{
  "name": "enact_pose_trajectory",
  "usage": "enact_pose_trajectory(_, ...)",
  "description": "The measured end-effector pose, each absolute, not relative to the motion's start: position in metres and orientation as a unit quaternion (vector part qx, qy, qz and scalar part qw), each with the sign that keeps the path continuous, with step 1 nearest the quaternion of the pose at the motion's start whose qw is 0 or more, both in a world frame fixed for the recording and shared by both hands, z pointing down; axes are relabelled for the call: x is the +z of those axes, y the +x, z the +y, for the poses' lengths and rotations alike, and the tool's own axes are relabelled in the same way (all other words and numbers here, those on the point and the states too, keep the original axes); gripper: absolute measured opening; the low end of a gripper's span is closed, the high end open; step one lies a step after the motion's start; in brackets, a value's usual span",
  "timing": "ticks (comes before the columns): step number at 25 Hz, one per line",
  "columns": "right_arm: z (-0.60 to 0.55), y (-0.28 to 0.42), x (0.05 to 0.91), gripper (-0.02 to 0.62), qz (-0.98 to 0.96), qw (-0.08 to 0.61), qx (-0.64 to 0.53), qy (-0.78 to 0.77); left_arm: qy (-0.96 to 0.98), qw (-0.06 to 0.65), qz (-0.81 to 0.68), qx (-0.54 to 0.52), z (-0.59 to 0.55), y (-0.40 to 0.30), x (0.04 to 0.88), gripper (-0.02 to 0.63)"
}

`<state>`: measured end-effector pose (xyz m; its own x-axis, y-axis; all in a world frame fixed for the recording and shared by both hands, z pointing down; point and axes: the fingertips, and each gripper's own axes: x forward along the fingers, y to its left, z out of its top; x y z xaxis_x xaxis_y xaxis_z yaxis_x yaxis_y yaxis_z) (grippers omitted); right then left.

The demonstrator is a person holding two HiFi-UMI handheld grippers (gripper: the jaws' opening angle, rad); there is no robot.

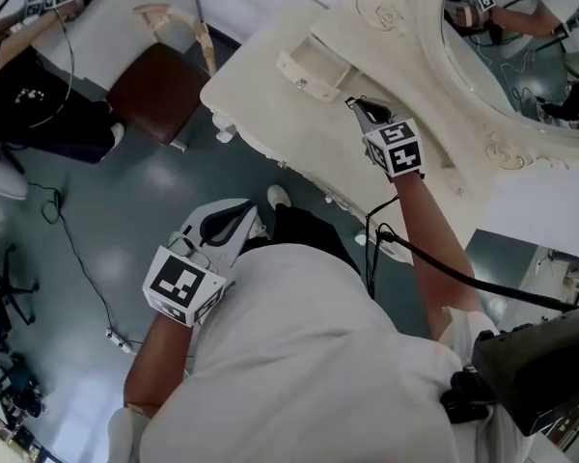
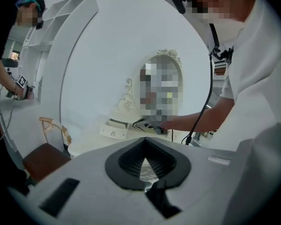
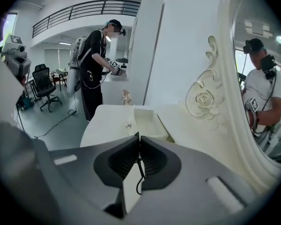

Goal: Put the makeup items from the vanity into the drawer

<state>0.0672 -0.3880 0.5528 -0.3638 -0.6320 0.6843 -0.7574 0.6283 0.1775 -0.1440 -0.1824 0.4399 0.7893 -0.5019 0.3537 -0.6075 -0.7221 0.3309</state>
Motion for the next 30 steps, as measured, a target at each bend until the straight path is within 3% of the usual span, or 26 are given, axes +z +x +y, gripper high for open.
enact_pose_trajectory(10, -0.456, 0.023, 0.525, 0.014, -0.852, 0.353, 0.070, 0.380, 0.899, 0.197, -0.375, 0.110, -0.207, -0.161, 0.412, 0.002)
enact_pose_trajectory(30, -0.533, -0.013, 0.612, 0.014, -0.841, 0.402, 0.149, 0.329, 0.848, 0.226, -0.466, 0.115, -0.260, -0.179, 0.412, 0.002)
